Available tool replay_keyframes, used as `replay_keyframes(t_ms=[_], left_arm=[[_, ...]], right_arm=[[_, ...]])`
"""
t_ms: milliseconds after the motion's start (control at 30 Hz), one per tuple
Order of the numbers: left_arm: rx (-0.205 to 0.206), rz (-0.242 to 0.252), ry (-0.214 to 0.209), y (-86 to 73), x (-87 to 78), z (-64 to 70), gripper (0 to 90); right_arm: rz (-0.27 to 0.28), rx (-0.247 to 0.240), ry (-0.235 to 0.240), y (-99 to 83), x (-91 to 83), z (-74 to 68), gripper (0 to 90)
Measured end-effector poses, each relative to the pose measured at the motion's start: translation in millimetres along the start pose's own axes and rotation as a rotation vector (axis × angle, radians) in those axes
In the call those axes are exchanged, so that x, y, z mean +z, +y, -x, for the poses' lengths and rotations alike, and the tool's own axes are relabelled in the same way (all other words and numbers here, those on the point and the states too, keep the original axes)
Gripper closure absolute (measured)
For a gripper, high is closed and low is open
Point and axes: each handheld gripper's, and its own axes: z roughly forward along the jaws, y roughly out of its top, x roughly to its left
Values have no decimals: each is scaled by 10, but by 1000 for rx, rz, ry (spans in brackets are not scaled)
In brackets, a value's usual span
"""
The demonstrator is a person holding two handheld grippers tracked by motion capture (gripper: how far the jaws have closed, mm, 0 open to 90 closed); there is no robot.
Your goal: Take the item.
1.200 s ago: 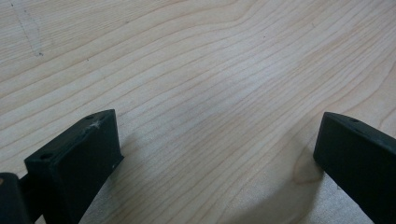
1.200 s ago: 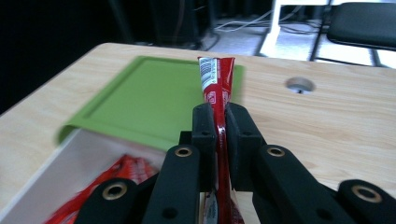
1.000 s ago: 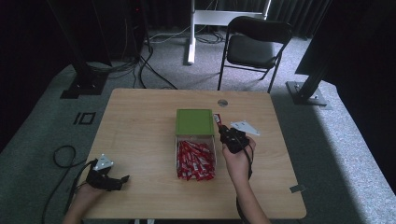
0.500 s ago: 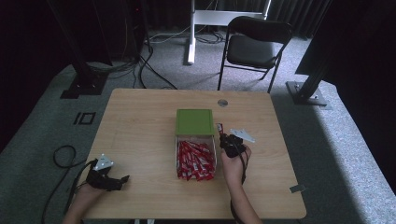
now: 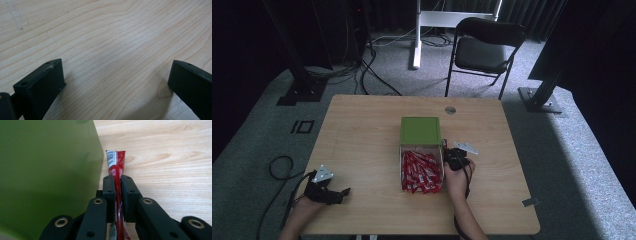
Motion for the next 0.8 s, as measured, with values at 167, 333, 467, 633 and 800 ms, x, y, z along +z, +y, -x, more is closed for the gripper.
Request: replay_keyframes(t_ms=[167,333,467,633,800], left_arm=[[0,0,0,0,0,0,14],[0,0,0,0,0,0,14],[0,0,0,0,0,0,14],[0,0,0,0,0,0,14],[0,0,0,0,0,0,14]], right_arm=[[-21,13,3,-33,69,6,829],[-44,14,-1,-73,122,-2,827],[-50,10,-2,-69,135,3,821],[-61,15,5,-68,145,11,766],[-49,-17,21,-17,69,16,646]])
